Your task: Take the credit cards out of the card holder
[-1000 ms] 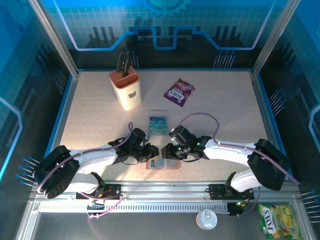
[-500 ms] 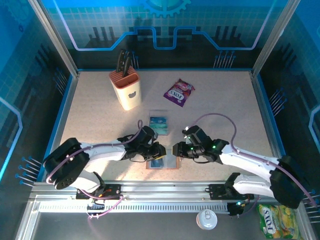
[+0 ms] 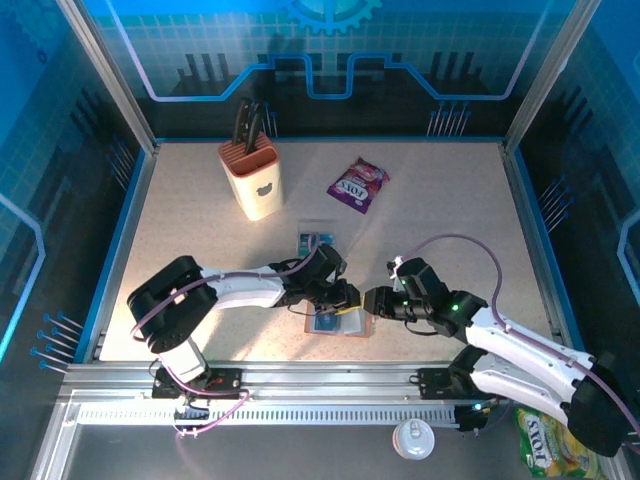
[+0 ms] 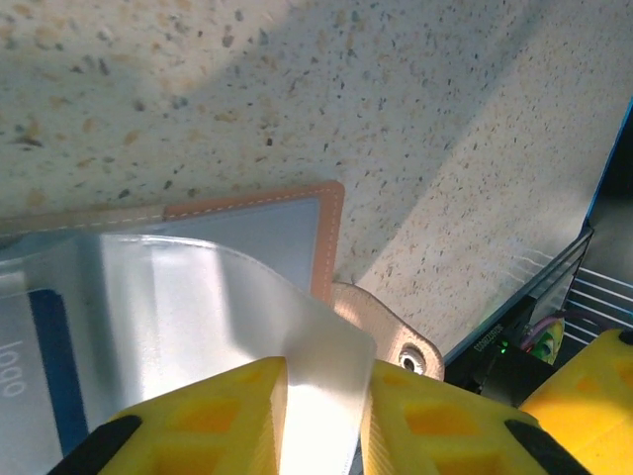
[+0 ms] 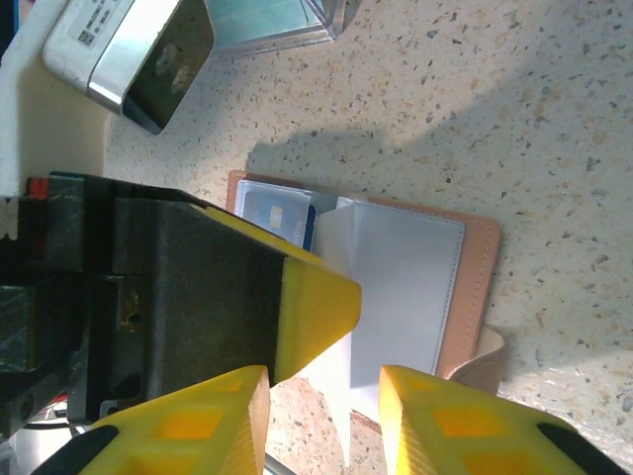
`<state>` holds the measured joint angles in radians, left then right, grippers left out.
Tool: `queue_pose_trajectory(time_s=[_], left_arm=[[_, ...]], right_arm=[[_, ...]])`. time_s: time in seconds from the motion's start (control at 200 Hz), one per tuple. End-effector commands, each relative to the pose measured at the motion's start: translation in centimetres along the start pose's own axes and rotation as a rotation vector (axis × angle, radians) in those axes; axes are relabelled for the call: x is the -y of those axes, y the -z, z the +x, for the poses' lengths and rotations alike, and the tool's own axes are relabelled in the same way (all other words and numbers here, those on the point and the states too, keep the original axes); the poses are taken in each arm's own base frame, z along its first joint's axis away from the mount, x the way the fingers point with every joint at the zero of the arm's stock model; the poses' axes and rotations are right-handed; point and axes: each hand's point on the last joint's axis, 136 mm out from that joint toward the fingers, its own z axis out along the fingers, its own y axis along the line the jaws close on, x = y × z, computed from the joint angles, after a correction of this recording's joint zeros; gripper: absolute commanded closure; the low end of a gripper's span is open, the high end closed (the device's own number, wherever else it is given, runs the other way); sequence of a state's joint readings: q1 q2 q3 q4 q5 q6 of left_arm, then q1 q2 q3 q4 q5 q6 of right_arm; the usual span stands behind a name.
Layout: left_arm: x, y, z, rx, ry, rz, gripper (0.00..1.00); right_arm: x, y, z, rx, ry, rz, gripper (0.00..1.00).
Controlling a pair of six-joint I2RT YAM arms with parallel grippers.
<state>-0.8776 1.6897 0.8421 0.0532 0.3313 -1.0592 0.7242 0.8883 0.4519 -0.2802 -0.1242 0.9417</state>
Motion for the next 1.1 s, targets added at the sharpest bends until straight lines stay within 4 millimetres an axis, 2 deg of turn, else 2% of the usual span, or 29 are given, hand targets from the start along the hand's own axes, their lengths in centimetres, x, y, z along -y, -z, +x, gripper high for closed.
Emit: queue_pose_trajectory(time_s=[0.0,0.215,0.54,0.765,1.091], left_arm=[[0.5,-0.1,0.4,-0.031,-0.03,-0.01,0.67],[0.4,0.5,0.3,-0.018,-0.051,-0.028,0.54],[-0.6,1.7,0.3,0.016,-0.052,-0.041,0.53],[-1.1,3.0,0.0,0.052,-0.05,-0.042,0.53],[-3.1,5.0,-0.3,0.1,-0.019,-0.054,0.53]], right_arm=[[0.8,0.0,0.3,-0.012,-0.005,0.016,0.64],[1.2,-0.4,0.5,-0.025,-0.016,0.031,0.63],[4.5,-1.5,1.7,-0.075,-0.066,0.175,0.54],[5.0,-2.7,2.3,-0.119,-0.073,0.19,0.56],[5.0,-4.4,2.7,-0.152,-0.08,0.169,0.65]])
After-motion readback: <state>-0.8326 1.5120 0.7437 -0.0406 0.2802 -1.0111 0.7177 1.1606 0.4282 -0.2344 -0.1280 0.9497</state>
